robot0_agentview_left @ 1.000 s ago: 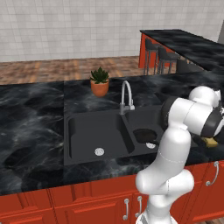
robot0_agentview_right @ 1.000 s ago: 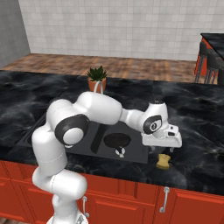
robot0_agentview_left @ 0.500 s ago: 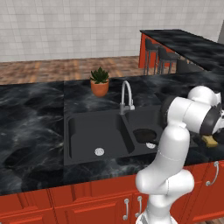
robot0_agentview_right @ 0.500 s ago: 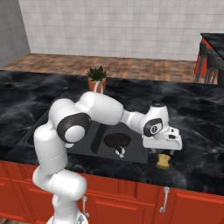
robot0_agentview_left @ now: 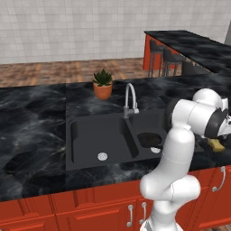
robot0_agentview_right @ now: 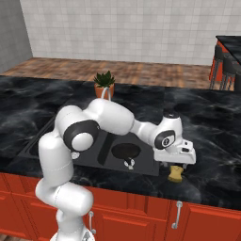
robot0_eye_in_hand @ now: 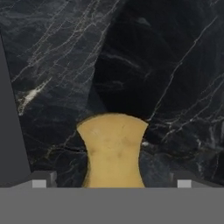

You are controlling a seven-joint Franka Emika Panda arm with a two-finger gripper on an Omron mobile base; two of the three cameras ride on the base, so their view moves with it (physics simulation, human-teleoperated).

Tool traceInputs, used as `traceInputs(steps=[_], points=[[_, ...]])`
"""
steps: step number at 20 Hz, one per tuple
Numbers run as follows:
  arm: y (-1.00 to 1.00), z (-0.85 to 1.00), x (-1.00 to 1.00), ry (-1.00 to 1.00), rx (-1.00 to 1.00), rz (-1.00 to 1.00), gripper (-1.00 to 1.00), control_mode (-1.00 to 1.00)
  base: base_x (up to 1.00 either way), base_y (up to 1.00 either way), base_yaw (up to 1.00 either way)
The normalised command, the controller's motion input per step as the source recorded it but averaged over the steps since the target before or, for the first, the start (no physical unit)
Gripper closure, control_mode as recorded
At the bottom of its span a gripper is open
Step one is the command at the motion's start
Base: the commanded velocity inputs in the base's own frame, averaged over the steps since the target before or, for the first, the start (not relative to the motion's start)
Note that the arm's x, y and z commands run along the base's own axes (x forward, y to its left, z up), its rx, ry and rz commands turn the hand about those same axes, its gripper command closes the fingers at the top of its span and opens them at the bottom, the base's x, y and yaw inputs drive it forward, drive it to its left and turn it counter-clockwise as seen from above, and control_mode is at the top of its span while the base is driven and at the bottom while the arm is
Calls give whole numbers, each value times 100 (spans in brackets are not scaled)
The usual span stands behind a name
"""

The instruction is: Pick the pan and sponge and place them into the sink. Then turn on the water.

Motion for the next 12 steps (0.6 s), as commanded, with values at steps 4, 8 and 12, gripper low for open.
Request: traceInputs(steps=[4, 8, 12], points=[[-4, -13, 0, 0, 2, 1, -100, -100, 0, 0, 0], [-4, -13, 0, 0, 2, 1, -100, -100, 0, 0, 0], [-7, -12, 0, 0, 1, 0, -100, -100, 0, 0, 0]])
